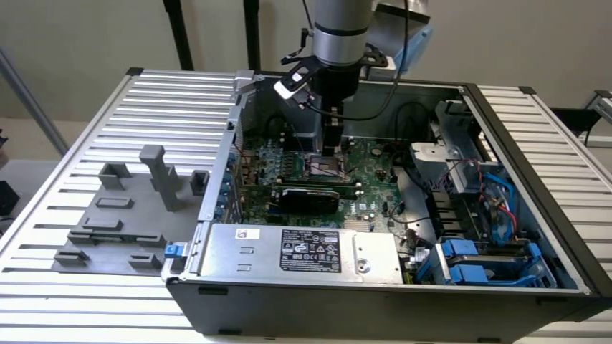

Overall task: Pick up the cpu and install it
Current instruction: 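Place the cpu into insertion slot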

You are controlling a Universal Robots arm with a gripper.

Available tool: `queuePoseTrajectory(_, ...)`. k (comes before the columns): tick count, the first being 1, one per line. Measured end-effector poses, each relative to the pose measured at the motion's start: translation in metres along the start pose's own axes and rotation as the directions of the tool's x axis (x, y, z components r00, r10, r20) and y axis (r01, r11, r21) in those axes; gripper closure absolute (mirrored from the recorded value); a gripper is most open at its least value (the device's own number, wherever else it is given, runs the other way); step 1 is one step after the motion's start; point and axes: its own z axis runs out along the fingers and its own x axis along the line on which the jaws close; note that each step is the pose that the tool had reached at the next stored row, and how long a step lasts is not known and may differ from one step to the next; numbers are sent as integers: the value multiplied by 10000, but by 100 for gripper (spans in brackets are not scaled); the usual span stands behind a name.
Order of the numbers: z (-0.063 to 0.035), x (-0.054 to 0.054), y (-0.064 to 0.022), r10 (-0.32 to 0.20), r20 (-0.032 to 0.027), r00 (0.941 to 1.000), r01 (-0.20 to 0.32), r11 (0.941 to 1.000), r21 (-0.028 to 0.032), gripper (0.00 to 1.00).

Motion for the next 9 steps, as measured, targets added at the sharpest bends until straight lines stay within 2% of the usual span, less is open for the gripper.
queuePoseTrajectory(9,164,-37,1,-106,-1,9999,106,9999,-1,45)
